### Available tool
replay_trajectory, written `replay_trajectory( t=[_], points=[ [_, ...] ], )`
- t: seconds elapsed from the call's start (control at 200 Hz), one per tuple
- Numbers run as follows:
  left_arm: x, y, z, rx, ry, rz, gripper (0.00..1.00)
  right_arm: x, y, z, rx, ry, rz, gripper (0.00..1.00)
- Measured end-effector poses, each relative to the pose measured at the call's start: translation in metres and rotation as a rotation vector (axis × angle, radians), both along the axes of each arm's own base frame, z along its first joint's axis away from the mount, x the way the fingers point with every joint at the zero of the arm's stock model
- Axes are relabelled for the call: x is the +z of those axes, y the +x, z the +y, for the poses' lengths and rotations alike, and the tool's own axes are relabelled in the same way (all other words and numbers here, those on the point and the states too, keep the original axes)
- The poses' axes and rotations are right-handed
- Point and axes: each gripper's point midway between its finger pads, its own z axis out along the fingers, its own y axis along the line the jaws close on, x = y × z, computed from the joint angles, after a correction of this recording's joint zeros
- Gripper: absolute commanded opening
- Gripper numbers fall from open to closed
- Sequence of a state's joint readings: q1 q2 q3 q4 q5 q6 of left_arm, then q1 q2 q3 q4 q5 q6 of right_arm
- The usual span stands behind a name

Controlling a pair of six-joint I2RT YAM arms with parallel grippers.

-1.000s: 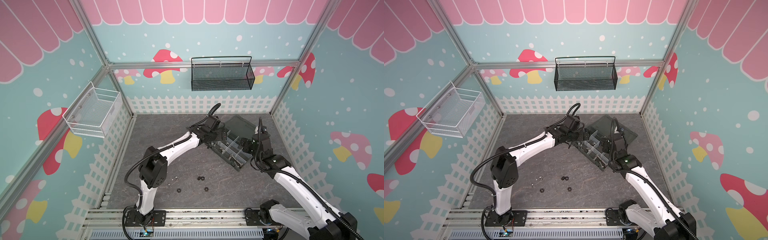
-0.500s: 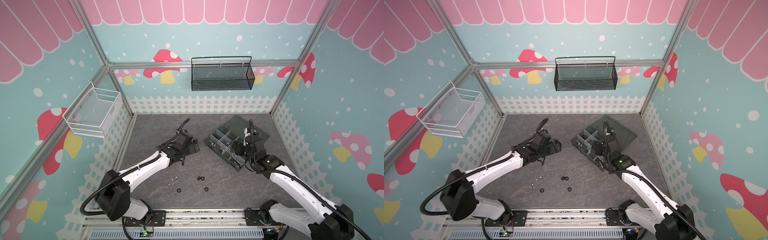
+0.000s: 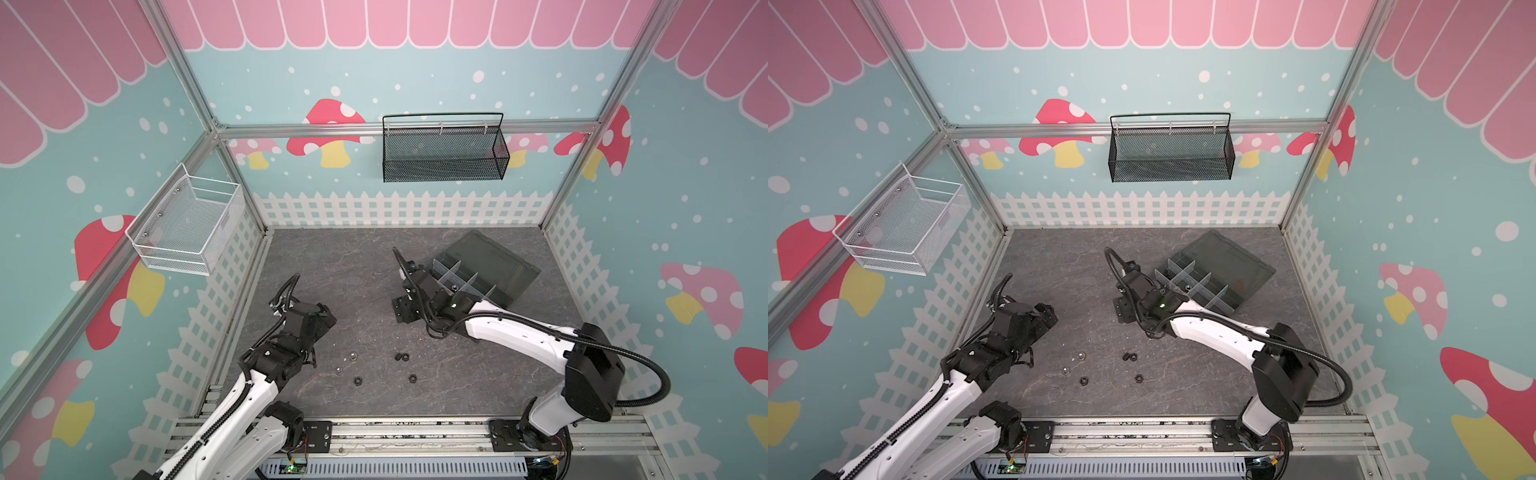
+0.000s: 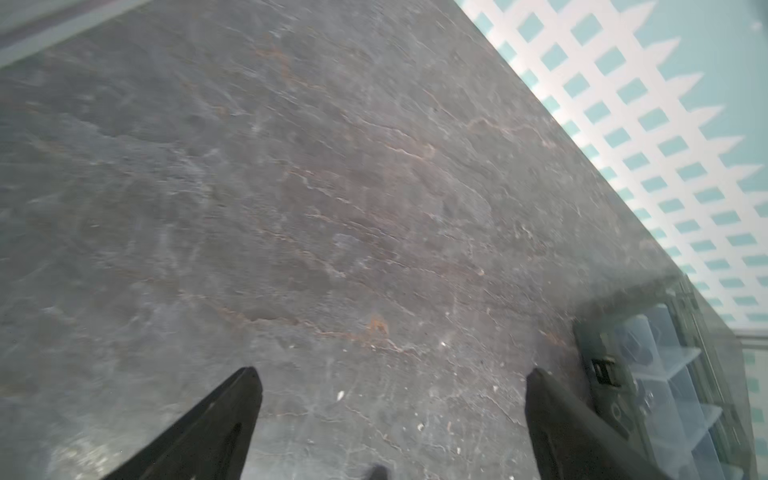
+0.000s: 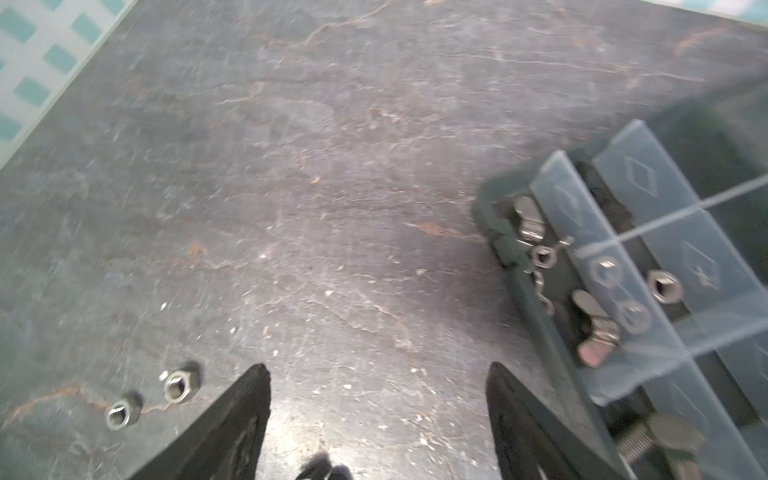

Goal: Sort the screws and nuts into containers
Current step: 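Move the left gripper back toward the pile while the right reaches a silver nut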

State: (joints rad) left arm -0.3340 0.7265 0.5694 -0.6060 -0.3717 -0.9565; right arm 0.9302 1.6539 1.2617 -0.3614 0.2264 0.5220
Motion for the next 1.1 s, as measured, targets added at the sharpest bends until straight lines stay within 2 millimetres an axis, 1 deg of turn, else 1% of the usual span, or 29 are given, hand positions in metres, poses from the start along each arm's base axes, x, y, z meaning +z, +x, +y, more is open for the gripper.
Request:
replay_trajectory(
  t=[0.11, 0.215, 0.315, 0.415, 0.51, 0.68, 0.785, 0.971, 1.096],
  points=[
    [-0.001, -0.012, 0.019, 0.066, 0.002, -0.005, 1.00, -0.014, -0.016, 0.040, 0.123, -0.038, 0.029, 0.77],
    [0.000, -0.019, 0.030, 0.110, 0.006, -0.006, 1.00, -0.028, -0.032, 0.070, 0.226, -0.070, 0.054, 0.74],
    [-0.002, -0.023, 0.037, 0.135, 0.012, 0.009, 1.00, -0.041, -0.045, 0.093, 0.308, -0.100, 0.077, 0.70],
    [-0.007, -0.026, 0.039, 0.145, 0.016, 0.023, 1.00, -0.057, -0.055, 0.110, 0.367, -0.139, 0.099, 0.68],
    [-0.009, -0.027, 0.040, 0.148, 0.016, 0.031, 1.00, -0.074, -0.064, 0.118, 0.408, -0.185, 0.122, 0.68],
    [-0.011, -0.028, 0.041, 0.155, 0.014, 0.036, 1.00, -0.096, -0.077, 0.121, 0.453, -0.259, 0.152, 0.65],
    [-0.013, -0.029, 0.042, 0.158, 0.014, 0.040, 1.00, -0.104, -0.081, 0.125, 0.471, -0.284, 0.156, 0.64],
    [-0.018, -0.031, 0.043, 0.164, 0.014, 0.054, 1.00, -0.112, -0.082, 0.132, 0.489, -0.310, 0.153, 0.59],
    [-0.018, -0.031, 0.043, 0.164, 0.012, 0.054, 1.00, -0.119, -0.085, 0.133, 0.501, -0.327, 0.160, 0.56]
  ],
)
